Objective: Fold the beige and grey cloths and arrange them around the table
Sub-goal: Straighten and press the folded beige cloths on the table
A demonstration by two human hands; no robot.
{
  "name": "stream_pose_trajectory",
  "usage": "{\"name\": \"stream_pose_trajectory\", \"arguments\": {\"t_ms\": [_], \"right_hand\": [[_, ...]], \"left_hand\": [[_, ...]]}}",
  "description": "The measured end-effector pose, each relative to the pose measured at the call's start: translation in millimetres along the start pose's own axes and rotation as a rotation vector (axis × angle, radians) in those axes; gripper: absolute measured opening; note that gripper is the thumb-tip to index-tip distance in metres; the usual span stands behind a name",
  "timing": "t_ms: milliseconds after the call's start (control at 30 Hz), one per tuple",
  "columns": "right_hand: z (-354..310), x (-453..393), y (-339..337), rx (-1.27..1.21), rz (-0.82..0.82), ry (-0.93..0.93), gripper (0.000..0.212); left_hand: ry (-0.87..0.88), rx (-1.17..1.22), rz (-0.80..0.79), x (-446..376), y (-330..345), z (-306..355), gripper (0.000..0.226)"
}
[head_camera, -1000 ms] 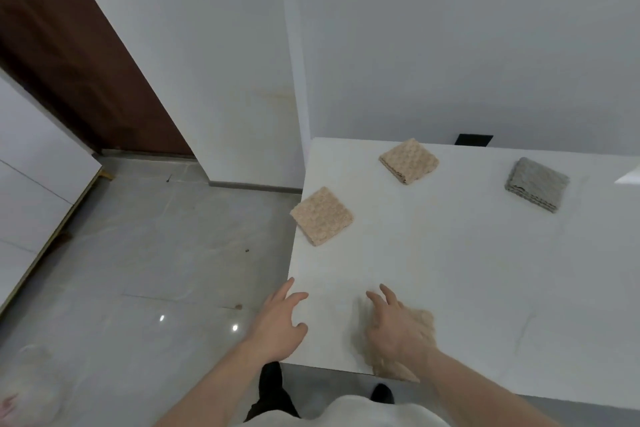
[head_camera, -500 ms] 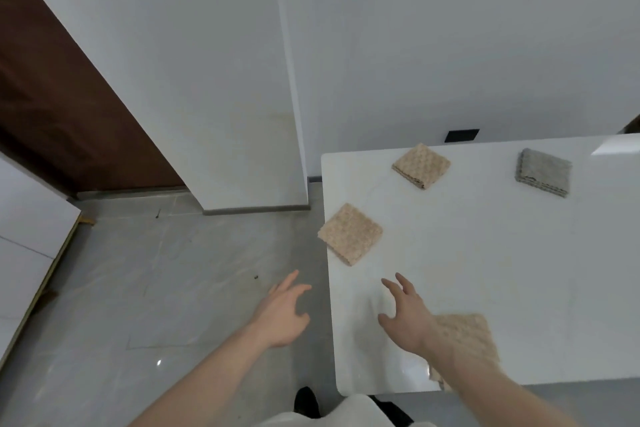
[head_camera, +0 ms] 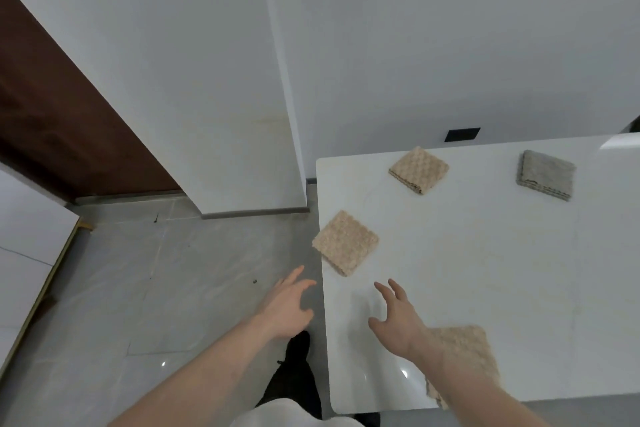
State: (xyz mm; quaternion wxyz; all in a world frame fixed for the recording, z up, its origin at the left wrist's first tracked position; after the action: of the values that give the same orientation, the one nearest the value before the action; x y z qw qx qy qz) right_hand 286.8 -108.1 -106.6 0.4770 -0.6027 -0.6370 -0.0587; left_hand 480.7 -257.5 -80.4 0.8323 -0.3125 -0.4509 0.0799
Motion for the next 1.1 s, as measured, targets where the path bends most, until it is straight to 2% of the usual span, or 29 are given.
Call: {"name": "stream_pose_trajectory", "arguments": {"t_ms": [367, 733, 867, 1033, 1100], "right_hand": [[-30.0, -59.5, 4.8, -0.126, 0.115, 0.063, 0.083], [-51.0, -115.8, 14.8, -0.234, 0.179, 0.105, 0.076], [-58.8, -126.3, 4.5, -0.190, 0.180, 0.155, 0.074], [-68.6, -135.9, -25.4, -0.118, 0.194, 0.160, 0.065], [-71.5, -136.3, -32.5, -0.113, 0.207, 0.156, 0.063]], "left_hand": [[0.081, -0.227, -0.105, -99.3, -68.9, -2.5, 0.081], [0.310, -0.479, -0.205, -181.2, -74.3, -5.5, 0.068], [0.269, -0.367, -0.260, -190.1, -68.4, -8.8, 0.071], [0.175, -0.080, -0.246, -190.4, -66.7, -0.5, 0.065], [0.179, -0.033, -0.238, -186.8, -68.0, 0.1, 0.063]]}}
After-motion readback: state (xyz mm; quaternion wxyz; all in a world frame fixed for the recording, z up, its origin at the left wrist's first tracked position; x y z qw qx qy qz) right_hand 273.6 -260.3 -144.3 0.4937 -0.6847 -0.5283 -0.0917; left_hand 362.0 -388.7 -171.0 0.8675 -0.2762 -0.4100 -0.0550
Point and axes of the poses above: each hand's wrist, its own x-axis away from the middle knuckle, its own y-axis out of the palm, z = x × y, the point moved 6 cm from there along -x, towards the middle knuckle, and after that the axes turned 13 degrees about -z, right-handed, at the moved point
